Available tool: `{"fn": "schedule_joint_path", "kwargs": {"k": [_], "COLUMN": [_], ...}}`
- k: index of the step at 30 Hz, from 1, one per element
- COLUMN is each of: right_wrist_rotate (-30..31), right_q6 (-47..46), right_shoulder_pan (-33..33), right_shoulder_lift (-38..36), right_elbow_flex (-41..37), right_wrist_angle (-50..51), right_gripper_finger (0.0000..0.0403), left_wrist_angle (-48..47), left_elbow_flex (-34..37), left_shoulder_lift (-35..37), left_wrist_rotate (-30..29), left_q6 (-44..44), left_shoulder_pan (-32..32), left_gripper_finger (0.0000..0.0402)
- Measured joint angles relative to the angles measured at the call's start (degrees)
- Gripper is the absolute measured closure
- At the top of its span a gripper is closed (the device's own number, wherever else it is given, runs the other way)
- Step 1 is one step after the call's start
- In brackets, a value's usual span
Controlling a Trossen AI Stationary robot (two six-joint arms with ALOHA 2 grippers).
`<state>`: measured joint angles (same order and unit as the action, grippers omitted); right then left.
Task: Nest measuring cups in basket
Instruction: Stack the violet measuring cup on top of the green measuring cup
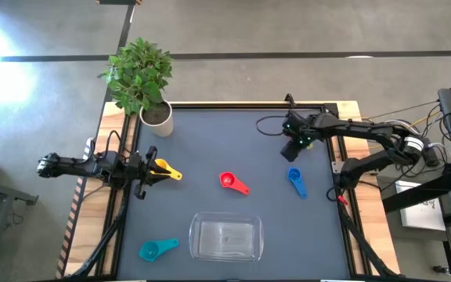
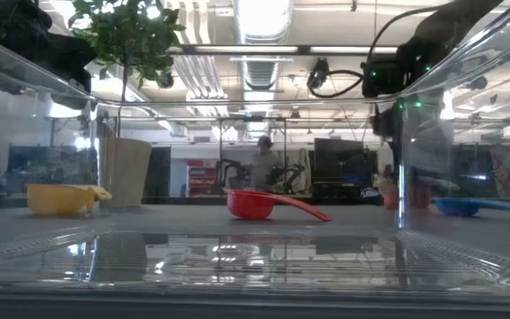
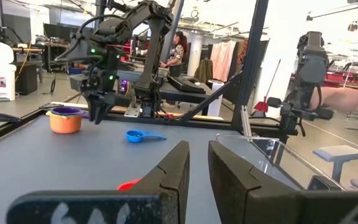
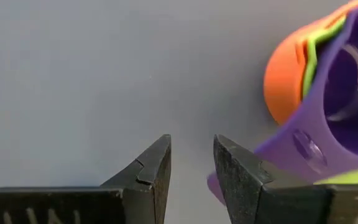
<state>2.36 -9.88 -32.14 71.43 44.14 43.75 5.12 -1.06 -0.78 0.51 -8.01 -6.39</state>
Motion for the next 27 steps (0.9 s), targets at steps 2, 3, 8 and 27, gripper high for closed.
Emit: {"fn": "schedule_joint_path", "kwargs": {"k": [2,3,8,27], "right_wrist_rotate": [0.64,0.81,4.13,5.1], "right_q6": [-0.7,-0.78,-2.15,-1.45], "right_shoulder_pan": [0.0,0.0,0.0,0.02], "right_shoulder_lift": [-0.6,-1.01,-3.22,-18.61], "right_elbow_flex": [0.0,0.0,0.0,0.0], "right_wrist_angle": [1.61,2.66,6.86,7.78], "right_gripper_finger": [0.0294,0.0294,0.0294,0.0288], "left_wrist_angle": [0.01,0.01,-0.01,-0.01], "left_elbow_flex": [0.0,0.0,0.0,0.0], "left_shoulder_lift": [0.02,0.02,0.0,0.02], "left_wrist_rotate": [0.0,0.0,0.0,0.0], "left_q6": [0.02,0.01,0.02,0.0], "left_shoulder_pan": [0.0,0.0,0.0,0.0], "left_gripper_finger": [0.0361,0.0361,0.0361,0.0361]}}
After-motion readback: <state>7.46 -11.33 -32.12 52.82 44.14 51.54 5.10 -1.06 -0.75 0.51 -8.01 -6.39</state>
